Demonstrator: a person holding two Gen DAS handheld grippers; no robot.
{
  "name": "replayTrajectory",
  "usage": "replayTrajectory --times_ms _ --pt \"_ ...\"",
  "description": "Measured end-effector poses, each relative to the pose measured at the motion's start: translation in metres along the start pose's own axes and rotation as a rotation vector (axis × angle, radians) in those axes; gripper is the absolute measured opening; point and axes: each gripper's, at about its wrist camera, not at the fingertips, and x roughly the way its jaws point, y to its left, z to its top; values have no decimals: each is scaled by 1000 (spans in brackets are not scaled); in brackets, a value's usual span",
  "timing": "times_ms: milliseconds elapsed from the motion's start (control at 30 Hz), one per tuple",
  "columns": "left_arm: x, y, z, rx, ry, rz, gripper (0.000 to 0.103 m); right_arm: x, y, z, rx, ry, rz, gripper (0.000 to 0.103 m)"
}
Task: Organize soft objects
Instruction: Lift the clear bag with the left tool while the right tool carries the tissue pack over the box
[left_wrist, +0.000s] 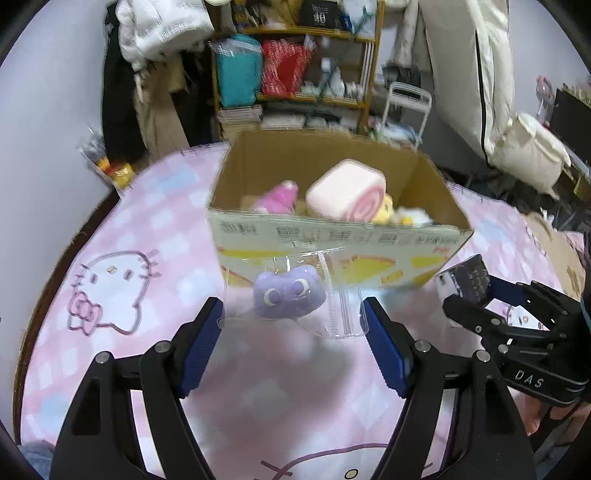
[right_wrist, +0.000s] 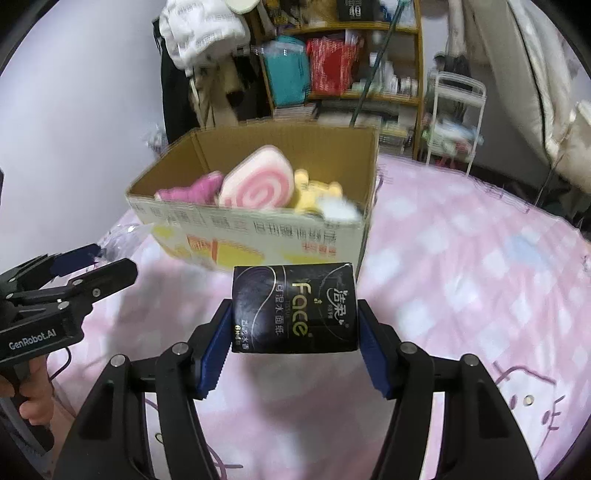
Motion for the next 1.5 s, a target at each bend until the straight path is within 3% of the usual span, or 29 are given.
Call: replayTrajectory --times_ms 300,800,1033,1200,1333,1500 --pt "-57 -7 21 37 -245 72 75 -51 6 19 -28 -223 -28 67" --pt "-94 -10 103 151 -444 130 75 -104 16 99 -96 -480 -6 67" --pt "-83 -15 117 153 -467 129 76 -104 19 120 -117 -532 -24 67" --pt "-63 -11 109 133 -446 108 76 -82 14 114 -108 -513 -20 67" --pt "-42 -5 102 97 -403 47 76 -62 9 106 -112 -479 -23 67" --pt "-16 -7 96 108 -361 58 76 -40 0 100 -106 -432 -16 67"
